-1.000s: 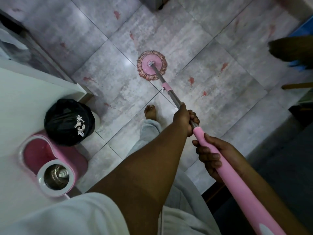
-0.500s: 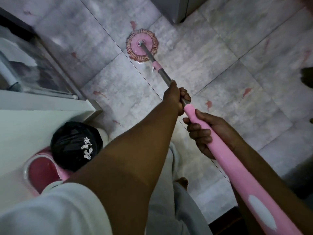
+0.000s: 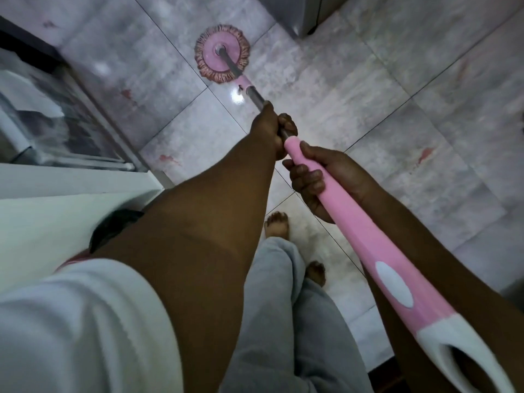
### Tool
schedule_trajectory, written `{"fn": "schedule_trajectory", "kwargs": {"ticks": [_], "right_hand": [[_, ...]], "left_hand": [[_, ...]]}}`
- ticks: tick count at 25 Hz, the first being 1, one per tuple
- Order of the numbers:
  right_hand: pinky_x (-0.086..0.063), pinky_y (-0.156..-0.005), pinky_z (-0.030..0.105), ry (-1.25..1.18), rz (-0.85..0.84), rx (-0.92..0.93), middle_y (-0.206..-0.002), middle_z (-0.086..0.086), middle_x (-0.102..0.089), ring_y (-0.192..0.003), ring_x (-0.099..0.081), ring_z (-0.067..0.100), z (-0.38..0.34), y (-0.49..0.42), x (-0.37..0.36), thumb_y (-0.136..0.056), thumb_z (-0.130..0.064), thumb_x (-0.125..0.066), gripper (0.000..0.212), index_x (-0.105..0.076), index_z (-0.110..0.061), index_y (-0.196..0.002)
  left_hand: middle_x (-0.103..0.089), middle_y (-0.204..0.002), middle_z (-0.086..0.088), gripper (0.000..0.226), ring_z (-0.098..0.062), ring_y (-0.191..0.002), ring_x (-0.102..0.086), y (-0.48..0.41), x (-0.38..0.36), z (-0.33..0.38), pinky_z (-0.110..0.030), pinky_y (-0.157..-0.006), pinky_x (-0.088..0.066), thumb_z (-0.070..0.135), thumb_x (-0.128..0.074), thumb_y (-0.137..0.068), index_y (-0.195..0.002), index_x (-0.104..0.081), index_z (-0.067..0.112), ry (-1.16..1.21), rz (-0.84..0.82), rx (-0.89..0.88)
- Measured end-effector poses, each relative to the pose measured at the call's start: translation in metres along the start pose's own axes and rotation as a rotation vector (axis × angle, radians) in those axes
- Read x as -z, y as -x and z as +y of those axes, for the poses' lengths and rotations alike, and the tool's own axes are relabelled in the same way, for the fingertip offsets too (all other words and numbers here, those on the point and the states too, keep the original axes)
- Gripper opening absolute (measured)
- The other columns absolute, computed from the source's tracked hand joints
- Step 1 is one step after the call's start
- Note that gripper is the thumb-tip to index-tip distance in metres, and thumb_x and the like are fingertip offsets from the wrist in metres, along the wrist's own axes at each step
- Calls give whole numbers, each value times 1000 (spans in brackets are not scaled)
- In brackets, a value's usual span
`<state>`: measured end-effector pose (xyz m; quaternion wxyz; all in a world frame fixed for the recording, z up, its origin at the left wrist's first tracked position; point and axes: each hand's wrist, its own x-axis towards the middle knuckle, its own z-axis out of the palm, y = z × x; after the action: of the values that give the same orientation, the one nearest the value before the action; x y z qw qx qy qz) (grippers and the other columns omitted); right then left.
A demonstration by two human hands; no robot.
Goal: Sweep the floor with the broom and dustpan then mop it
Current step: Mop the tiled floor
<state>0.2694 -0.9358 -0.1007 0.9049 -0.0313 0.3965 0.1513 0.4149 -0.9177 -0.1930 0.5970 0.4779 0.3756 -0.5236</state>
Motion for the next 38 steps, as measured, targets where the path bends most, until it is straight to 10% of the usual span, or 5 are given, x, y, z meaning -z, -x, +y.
{"fn": "schedule_trajectory", "kwargs": {"ticks": [14, 32, 38], "right_hand": [[-31, -28, 15, -48, 120, -51, -56, -1, -44, -33, -39, 4, 103, 118, 53, -85, -30, -55, 29, -54, -4, -96], [-34, -33, 11, 113, 12, -81, -60, -5, -44, -37, -41, 2, -154, -153, -151, -83, -34, -56, 30, -53, -6, -94], [-33, -34, 8, 95, -3, -75, -61, -6, -43, -37, -42, 2, -171, -170, -167, -81, -33, -57, 28, -52, -7, -90]], "left_hand": [[-34, -45, 5, 50, -6, -32, -29, 91, 43, -139, -12, -31, -25, 50, -42, -100, -65, -39, 15, -47, 10, 135], [-34, -39, 3, 47, -5, -25, -31, -70, -42, 244, -8, -32, -29, 42, -44, -101, -65, -36, 13, 122, 15, -54], [-32, -36, 3, 49, -7, -23, -31, -84, -52, 271, -8, -31, -28, 44, -43, -101, -64, -35, 13, 122, -7, -81]]}}
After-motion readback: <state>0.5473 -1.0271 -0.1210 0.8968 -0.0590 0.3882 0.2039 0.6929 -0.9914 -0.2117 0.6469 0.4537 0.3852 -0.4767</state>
